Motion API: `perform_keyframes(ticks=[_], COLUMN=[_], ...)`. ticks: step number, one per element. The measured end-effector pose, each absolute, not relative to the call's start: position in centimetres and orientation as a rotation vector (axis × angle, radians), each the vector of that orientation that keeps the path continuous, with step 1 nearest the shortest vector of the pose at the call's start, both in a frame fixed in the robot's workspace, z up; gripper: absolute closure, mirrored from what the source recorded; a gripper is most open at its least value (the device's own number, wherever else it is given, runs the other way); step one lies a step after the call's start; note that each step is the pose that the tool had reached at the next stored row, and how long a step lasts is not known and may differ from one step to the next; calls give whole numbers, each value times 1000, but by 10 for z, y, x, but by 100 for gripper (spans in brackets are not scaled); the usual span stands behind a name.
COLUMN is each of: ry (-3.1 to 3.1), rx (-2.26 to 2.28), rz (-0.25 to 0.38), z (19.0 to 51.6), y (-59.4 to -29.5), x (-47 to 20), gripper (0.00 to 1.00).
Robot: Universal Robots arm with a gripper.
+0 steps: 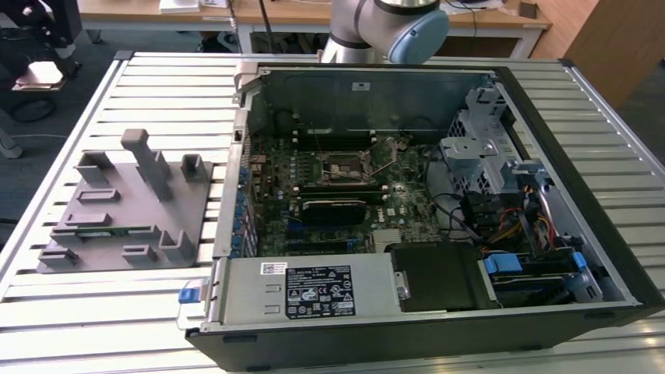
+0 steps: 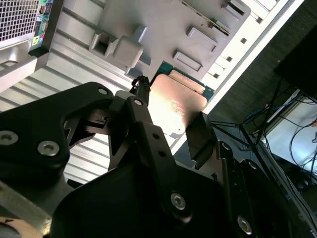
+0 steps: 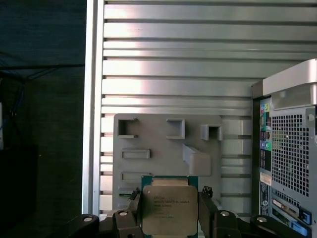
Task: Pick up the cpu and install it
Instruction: 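Pick up the cpu and move it towards the insertion slot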
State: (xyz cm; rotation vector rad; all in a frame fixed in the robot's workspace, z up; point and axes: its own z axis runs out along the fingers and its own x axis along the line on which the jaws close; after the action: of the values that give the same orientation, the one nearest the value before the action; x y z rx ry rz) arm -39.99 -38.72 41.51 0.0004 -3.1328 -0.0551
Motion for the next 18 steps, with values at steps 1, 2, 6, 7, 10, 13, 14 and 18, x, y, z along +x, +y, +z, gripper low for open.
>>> perform_keyframes(ticks=[1, 2, 6, 7, 10, 13, 14, 18], ry=[-3133, -3133, -3133, -3133, -3133, -3133, -3133, -3133], rx=[0, 0, 0, 0, 1, 0, 0, 0], rz=[-55, -55, -55, -55, -55, -55, -55, -55], z=[415, 415, 415, 415, 415, 415, 415, 415], y=[-387, -387, -387, -387, -387, -387, -387, -387], x=[-398, -396, -388, -385, -378, -370, -367, -357], gripper=[46, 46, 46, 46, 46, 46, 46, 46])
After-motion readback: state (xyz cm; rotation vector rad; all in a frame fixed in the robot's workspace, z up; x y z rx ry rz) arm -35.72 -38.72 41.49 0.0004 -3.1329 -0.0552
